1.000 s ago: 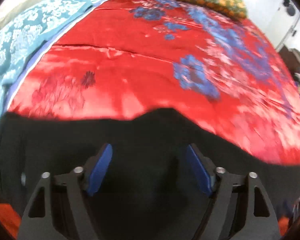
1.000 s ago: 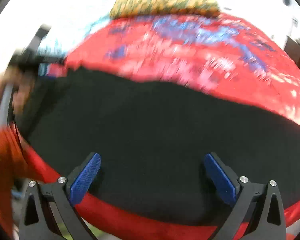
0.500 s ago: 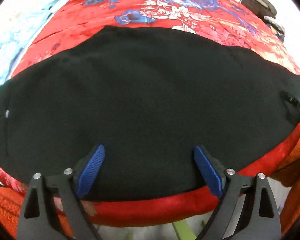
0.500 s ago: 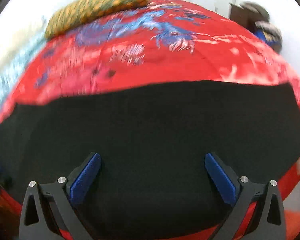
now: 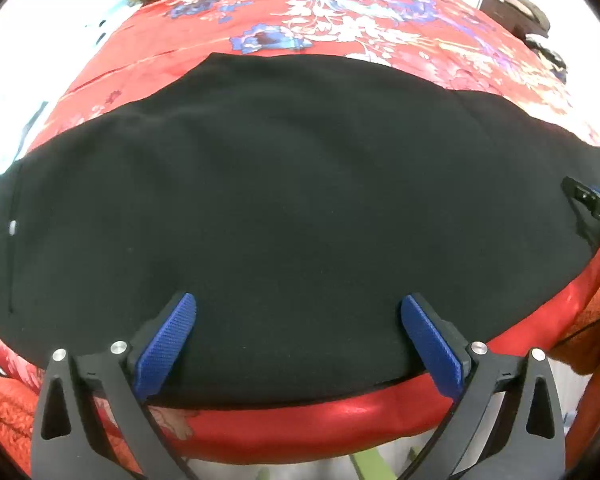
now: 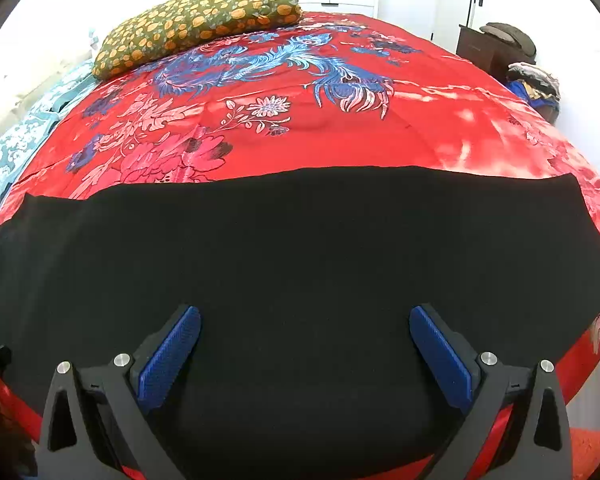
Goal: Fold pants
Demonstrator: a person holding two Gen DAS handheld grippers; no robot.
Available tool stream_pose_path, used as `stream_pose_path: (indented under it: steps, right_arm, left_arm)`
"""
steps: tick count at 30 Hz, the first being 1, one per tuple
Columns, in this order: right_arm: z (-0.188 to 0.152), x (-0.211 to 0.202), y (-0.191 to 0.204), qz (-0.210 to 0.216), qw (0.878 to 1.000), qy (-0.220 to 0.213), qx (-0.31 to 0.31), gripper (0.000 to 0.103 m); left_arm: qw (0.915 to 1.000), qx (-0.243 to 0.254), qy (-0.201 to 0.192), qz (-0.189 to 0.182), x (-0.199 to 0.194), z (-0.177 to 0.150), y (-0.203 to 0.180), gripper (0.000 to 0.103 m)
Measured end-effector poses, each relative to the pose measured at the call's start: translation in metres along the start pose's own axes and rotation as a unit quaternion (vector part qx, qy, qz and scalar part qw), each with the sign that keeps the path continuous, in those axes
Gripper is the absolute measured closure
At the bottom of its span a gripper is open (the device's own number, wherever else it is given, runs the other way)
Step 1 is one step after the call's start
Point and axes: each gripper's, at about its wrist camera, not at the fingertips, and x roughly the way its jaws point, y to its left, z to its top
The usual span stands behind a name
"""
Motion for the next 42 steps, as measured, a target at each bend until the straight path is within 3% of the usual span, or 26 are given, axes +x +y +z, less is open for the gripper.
stream_pose_path:
  steps: [12, 14, 15, 19, 25, 30, 35, 39, 42]
  right_arm:
    - [0.001, -0.004, 0.0, 0.001, 1.0, 0.0, -0.005, 0.0]
    - [0.006, -0.012, -0.003, -0.002, 1.0, -0.005, 0.002, 0.0]
    - [0.009, -0.022, -0.007, -0.001, 1.0, -0.027, 0.016, 0.0]
    - [0.028, -0.042, -0.027, 0.028, 0.996, -0.058, 0.057, 0.0]
    - [0.074, -0.021, -0.097, 0.022, 0.996, -0.012, 0.091, 0.0]
    - [0.074, 0.022, -0.18, 0.016, 0.986, 0.055, 0.156, 0.0]
    - [0.098, 0.03, -0.236, 0.024, 0.987, 0.029, 0.159, 0.001]
    - [0.123, -0.012, -0.274, 0.069, 0.989, -0.025, 0.132, 0.001]
    - [0.122, -0.028, -0.305, 0.114, 0.989, 0.005, 0.096, 0.001]
  left_arm:
    - [0.9998, -0.017, -0.001, -0.008, -0.009, 0.003, 0.005, 0.003]
    - [0.9987, -0.043, -0.024, -0.015, -0.025, 0.005, 0.012, 0.003]
    - [0.9975, -0.052, -0.043, -0.02, -0.035, 0.006, 0.015, 0.003]
    - [0.9943, -0.053, -0.091, -0.017, -0.052, 0.018, 0.011, 0.002]
    - [0.9983, 0.011, -0.057, 0.009, -0.02, 0.018, -0.018, 0.003]
    - [0.9995, -0.009, -0.025, 0.014, -0.006, 0.008, -0.009, 0.003]
    - [0.9993, -0.017, -0.017, 0.027, -0.007, 0.009, -0.004, 0.003]
    - [0.999, -0.029, -0.025, 0.024, -0.015, 0.013, -0.002, 0.003]
    - [0.9985, -0.035, -0.037, 0.022, -0.02, 0.018, -0.001, 0.003]
